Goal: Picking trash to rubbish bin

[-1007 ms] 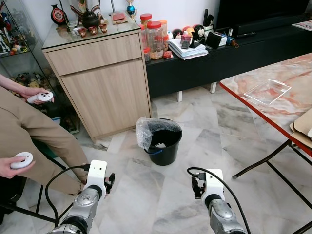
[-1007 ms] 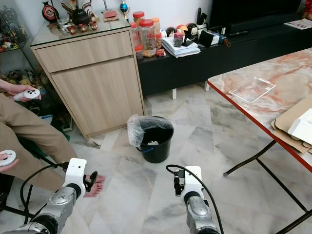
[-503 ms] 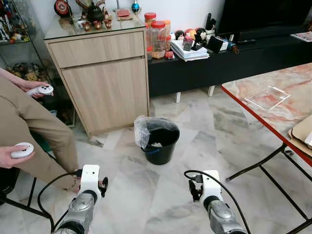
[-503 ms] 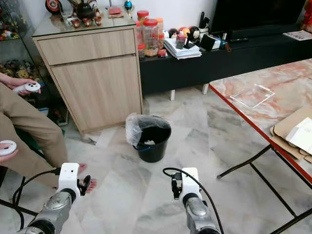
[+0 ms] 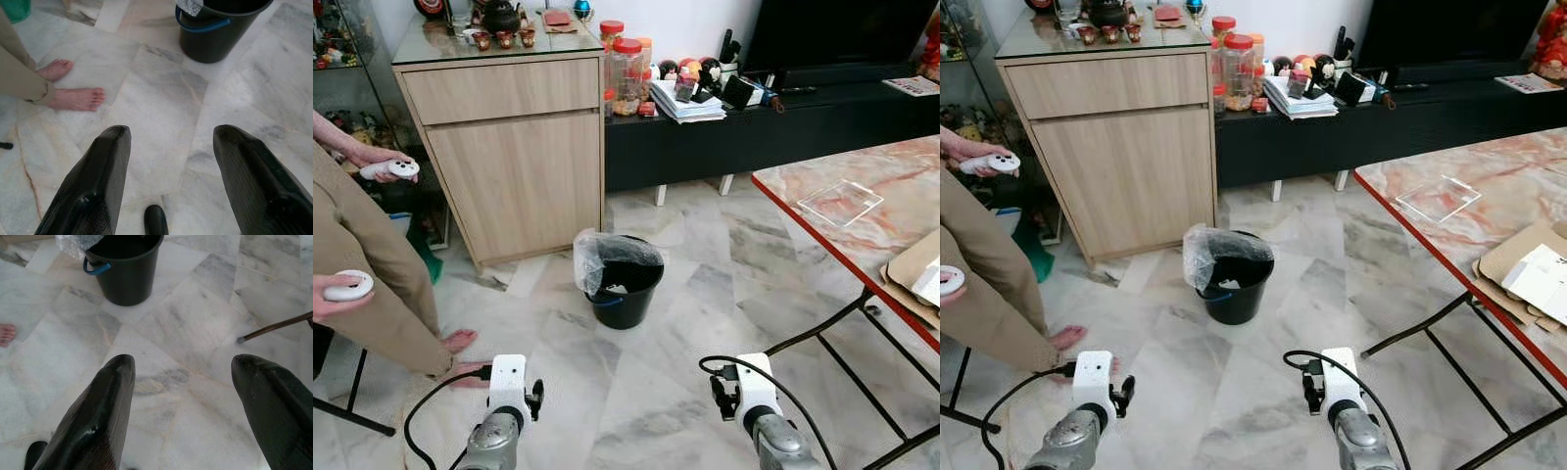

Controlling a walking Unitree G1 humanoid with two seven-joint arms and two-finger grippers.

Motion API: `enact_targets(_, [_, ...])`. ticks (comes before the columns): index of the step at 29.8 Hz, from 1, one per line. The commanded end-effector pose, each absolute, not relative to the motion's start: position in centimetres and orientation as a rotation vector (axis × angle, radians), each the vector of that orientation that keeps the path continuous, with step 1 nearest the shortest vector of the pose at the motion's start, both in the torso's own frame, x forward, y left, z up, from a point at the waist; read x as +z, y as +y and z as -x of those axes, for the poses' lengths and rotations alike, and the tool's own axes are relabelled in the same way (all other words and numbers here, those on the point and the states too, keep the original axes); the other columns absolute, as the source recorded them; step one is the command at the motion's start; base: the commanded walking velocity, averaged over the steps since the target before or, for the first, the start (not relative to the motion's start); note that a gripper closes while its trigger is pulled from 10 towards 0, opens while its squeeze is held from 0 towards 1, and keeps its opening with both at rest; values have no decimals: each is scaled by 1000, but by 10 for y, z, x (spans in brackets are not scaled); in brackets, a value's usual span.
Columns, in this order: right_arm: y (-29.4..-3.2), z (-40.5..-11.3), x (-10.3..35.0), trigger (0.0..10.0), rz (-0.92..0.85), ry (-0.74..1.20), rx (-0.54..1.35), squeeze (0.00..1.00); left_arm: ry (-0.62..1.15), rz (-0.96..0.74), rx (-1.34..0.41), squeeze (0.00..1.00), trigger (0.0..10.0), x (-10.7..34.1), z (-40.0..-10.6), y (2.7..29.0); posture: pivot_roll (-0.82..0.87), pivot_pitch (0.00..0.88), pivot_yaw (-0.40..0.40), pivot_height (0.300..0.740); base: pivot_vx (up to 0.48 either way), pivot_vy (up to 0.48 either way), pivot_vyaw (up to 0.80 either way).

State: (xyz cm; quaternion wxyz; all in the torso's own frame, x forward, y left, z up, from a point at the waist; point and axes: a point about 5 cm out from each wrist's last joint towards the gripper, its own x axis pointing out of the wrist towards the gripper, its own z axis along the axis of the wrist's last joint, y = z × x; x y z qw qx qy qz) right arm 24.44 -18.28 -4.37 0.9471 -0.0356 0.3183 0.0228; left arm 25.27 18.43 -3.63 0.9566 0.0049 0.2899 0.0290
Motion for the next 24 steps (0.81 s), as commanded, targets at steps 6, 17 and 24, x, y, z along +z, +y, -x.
enact_targets(6, [-183,-235,-52,10000,72,705,41,0,643,-22,57,0,10000,-44,-244,187,-92,0,-74,740,0,0,0])
enact_targets(17, [-176,-238,-50,10000,54,695,44,0,679,-52,66,0,10000,-48,-237,194,-91,0,-67,740,0,0,0])
enact_targets(24, [-178,-239,-49,10000,35,687,14,0,688,-52,75,0,10000,-49,-236,197,-99,0,-68,740,0,0,0])
